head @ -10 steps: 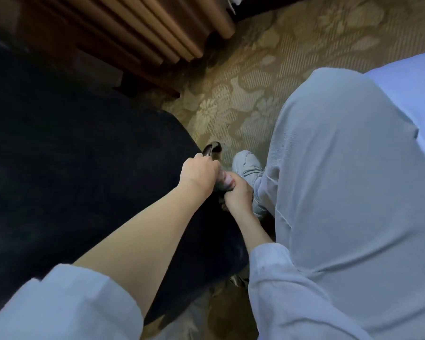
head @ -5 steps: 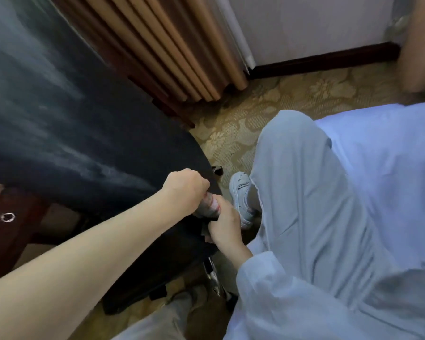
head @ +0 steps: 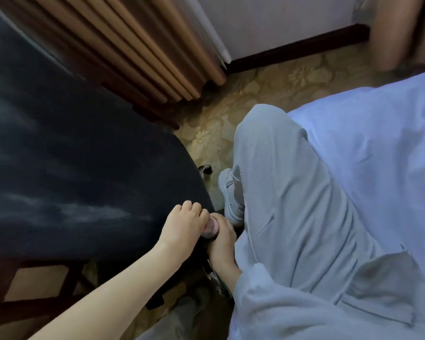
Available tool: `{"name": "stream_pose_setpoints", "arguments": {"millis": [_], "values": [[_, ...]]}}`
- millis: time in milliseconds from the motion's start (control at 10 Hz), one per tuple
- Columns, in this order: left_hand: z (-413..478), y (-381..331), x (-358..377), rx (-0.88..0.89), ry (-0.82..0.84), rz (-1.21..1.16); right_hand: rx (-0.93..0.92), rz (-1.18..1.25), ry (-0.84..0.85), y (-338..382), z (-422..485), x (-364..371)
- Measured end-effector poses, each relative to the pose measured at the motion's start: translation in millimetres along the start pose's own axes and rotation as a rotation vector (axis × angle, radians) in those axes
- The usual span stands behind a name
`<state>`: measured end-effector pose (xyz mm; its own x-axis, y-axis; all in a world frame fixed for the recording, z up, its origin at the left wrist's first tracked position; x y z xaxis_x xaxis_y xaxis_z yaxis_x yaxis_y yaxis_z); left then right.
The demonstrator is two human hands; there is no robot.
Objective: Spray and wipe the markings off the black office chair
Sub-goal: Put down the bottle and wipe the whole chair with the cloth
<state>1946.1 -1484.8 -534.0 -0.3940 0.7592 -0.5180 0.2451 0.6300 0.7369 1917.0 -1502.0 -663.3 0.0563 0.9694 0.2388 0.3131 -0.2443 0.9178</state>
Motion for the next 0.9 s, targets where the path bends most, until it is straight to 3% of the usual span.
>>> {"name": "stream_pose_setpoints", "arguments": {"millis": [400, 500, 600, 900], "values": [[123, 3, 30, -0.006, 0.088, 0.0, 0.018, -0.118, -0.07, -34, 83, 20], [143, 24, 21, -0.068, 0.074, -0.027, 0.02, -0.027, 0.015, -12, 114, 31], [151, 43, 11, -0.119, 0.056, -0.042, -0.064, -0.133, 0.168, 6, 134, 39], [90, 69, -24, -0.16, 0.111, -0.053, -0.178, -0.2, 0.353, 55, 88, 33]]}}
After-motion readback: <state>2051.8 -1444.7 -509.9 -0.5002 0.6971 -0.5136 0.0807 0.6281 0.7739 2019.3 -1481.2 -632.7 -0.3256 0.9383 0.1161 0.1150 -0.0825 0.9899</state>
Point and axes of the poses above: each hand's wrist, its own z-axis towards the middle knuckle, its own x-axis out of the palm, y = z × x, the point moved 5 cm from there along z, towards the middle knuckle, and after that the axes turned 15 degrees about -x, right-handed, at the moved point
